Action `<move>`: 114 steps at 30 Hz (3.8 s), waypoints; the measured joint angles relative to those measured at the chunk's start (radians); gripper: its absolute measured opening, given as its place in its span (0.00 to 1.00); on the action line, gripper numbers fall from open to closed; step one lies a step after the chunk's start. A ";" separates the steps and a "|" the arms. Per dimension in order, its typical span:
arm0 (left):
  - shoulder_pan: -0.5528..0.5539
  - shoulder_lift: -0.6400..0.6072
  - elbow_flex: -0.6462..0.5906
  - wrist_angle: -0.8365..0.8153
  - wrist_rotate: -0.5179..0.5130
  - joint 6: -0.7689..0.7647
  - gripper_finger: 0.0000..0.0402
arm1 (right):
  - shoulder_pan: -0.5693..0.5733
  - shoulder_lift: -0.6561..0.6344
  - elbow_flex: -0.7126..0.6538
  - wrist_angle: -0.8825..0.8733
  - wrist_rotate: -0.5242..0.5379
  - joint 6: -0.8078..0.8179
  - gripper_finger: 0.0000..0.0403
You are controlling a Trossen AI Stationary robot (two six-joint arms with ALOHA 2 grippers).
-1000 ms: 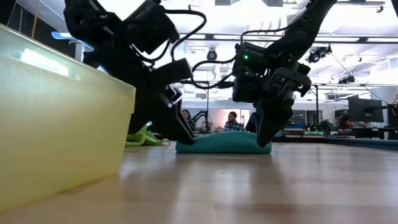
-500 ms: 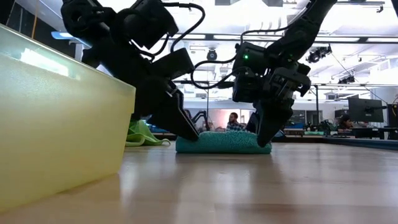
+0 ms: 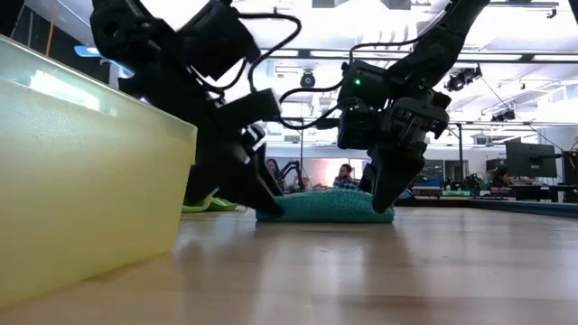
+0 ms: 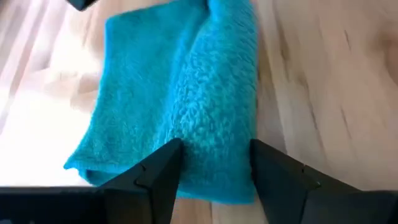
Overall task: Roll microfiber towels into tight, uniform cylinder then place into a basket
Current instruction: Roll the blue microfiber towel
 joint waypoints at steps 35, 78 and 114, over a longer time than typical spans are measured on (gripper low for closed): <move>0.189 0.005 0.001 -0.075 0.488 -0.876 0.12 | 0.315 -0.171 0.000 -0.049 0.633 -0.427 0.32; 0.188 -0.017 -0.004 -0.045 0.603 -0.779 0.27 | 0.138 -0.034 0.002 -0.006 0.540 -0.131 0.05; -0.080 -0.025 0.012 0.069 0.034 -0.089 0.37 | -0.035 -0.029 -0.002 -0.045 -0.042 0.089 0.00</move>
